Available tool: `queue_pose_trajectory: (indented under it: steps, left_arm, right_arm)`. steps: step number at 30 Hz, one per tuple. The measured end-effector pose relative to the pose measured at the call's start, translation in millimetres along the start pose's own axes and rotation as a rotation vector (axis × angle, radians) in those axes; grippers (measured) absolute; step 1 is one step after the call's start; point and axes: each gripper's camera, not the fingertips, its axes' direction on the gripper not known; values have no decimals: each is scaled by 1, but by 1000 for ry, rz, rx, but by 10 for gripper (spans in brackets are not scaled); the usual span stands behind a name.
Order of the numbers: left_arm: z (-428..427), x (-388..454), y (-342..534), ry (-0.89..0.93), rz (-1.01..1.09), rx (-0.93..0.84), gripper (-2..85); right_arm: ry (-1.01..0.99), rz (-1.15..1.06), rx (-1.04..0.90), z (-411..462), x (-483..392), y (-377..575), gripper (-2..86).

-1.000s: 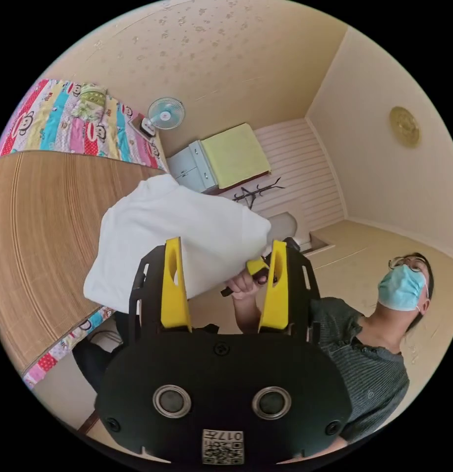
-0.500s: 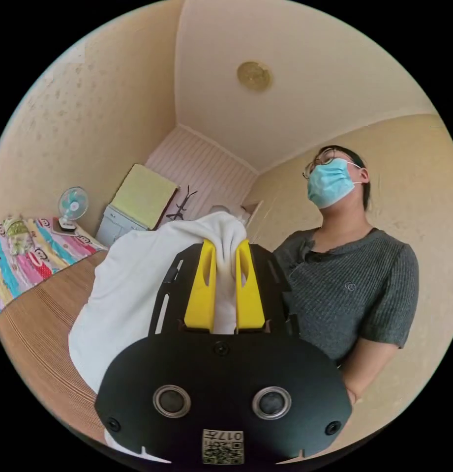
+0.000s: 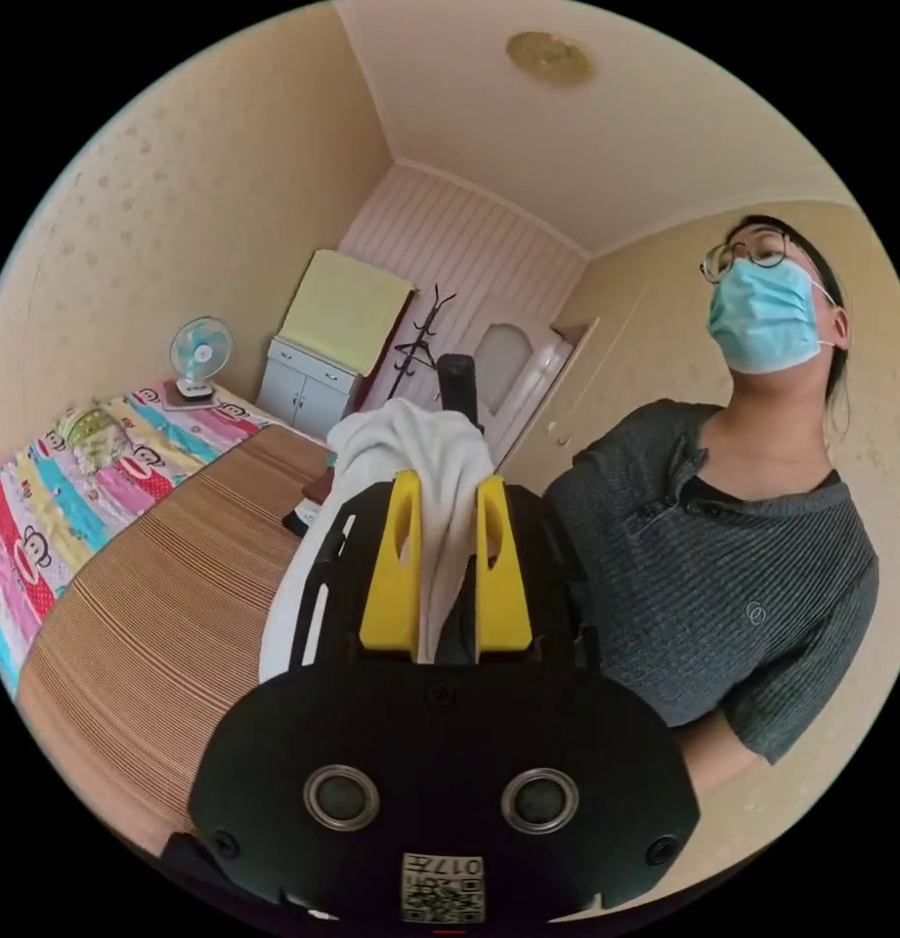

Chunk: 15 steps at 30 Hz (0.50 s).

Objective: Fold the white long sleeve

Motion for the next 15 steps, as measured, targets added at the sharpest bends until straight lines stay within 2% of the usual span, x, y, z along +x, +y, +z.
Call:
queue_pose_trajectory:
  steps: [4,8,12,15]
  left_arm:
    - [-8,-3,7,-112,-150,96,144]
    - [27,43,-13,-385,-94,29,170]
    - [104,73,-33,-482,-42,-108,182]
    - [135,75,-34,-547,-59,-83,179]
  right_arm:
    - [323,-69,-6,-19,-24,-17,29]
    - [416,-56,-17,-21,-34,-30,36]
    - [563,-12,-69,-3,-35,-40,45]
    - [553,-6,-43,-6,-40,-47,48]
